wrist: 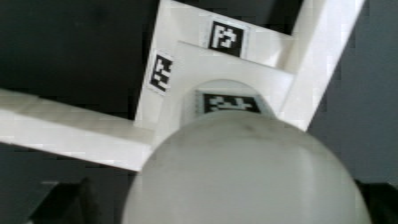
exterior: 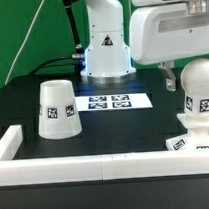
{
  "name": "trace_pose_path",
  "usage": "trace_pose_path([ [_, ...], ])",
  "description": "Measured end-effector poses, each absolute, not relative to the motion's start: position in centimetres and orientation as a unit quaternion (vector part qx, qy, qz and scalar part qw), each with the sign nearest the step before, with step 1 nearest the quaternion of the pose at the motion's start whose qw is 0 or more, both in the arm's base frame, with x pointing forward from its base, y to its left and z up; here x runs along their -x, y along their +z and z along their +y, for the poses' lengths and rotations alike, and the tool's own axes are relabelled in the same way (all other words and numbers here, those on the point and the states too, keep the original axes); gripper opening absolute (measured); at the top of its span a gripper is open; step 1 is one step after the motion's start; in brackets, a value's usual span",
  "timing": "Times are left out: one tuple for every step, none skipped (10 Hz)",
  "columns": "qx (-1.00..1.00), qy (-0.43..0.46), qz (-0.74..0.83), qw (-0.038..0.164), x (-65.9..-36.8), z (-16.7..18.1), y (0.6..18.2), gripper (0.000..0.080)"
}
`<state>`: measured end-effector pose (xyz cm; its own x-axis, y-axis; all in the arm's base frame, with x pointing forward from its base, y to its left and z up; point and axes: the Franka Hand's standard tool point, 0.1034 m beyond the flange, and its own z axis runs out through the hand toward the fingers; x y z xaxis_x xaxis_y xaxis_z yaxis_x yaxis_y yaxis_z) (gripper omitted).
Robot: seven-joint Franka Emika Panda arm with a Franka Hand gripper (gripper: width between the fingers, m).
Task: Assemble lamp
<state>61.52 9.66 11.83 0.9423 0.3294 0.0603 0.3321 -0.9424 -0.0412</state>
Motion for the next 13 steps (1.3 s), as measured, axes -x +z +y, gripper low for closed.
trace_pose_path([
  [0.979, -0.027, -0.202, 0.024, -61.53, 9.57, 11.82, 0.0698],
  [0.972, -0.028, -0.233, 0.022, -61.54, 9.51, 11.81, 0.0698],
  [0.961, -0.028, -0.273, 0.019, -61.53, 9.54, 11.81, 0.0698],
  [0.940, -0.028, -0.340, 0.011, -61.47, 9.85, 11.80, 0.0698],
  [0.920, -0.026, -0.391, 0.007, -61.37, 10.16, 11.71, 0.0698],
  [0.896, -0.021, -0.443, 0.000, -61.26, 10.23, 11.53, 0.0698],
  [0.879, -0.010, -0.477, -0.004, -61.12, 10.17, 11.29, 0.0698],
  [0.857, -0.007, -0.515, -0.011, -61.20, 10.08, 11.25, 0.0698],
  [0.834, -0.004, -0.551, -0.017, -61.22, 10.01, 11.22, 0.0698],
  [0.813, -0.001, -0.581, -0.023, -61.23, 10.12, 11.24, 0.0698],
  [0.808, -0.002, -0.589, -0.026, -61.30, 10.10, 11.28, 0.0698],
  [0.808, -0.001, -0.588, -0.026, -61.31, 9.96, 11.26, 0.0698],
  [0.809, -0.001, -0.587, -0.026, -61.31, 9.91, 11.26, 0.0689],
])
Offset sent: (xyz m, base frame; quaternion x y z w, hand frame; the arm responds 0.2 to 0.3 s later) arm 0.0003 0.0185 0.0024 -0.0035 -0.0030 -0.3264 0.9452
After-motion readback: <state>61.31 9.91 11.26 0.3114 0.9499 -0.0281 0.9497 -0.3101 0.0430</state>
